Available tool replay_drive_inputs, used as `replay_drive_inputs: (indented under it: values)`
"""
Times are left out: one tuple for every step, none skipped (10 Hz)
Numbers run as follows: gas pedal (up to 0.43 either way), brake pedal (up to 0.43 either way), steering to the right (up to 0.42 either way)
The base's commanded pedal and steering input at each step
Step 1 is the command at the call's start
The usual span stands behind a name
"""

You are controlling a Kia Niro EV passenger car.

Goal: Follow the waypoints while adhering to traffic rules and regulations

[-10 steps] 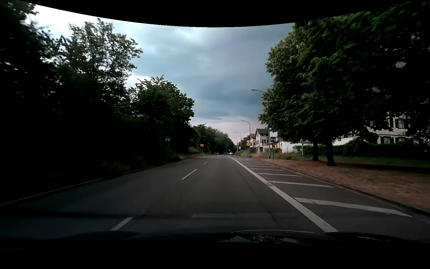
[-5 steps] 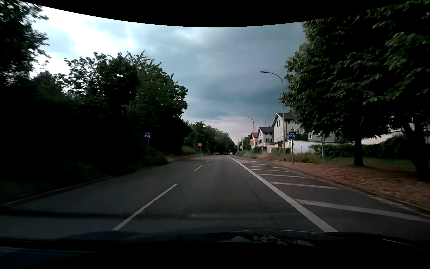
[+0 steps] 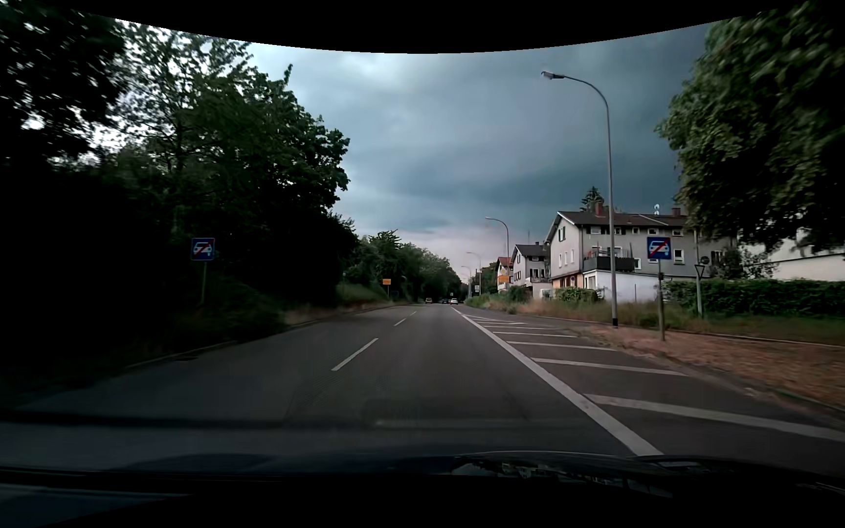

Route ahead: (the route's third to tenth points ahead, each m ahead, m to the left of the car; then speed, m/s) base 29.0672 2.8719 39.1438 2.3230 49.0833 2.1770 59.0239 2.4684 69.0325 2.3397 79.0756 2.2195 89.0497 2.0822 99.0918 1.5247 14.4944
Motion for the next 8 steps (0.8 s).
replay_drive_inputs:
  values:
    - [0.059,0.0,0.0]
    - [0.059,0.0,0.0]
    - [0.059,0.0,0.0]
    - [0.039,0.0,0.0]
    - [0.02,0.0,0.0]
    - [0.0,0.0,0.0]
    - [0.0,0.0,0.0]
    - [0.0,0.0,0.0]
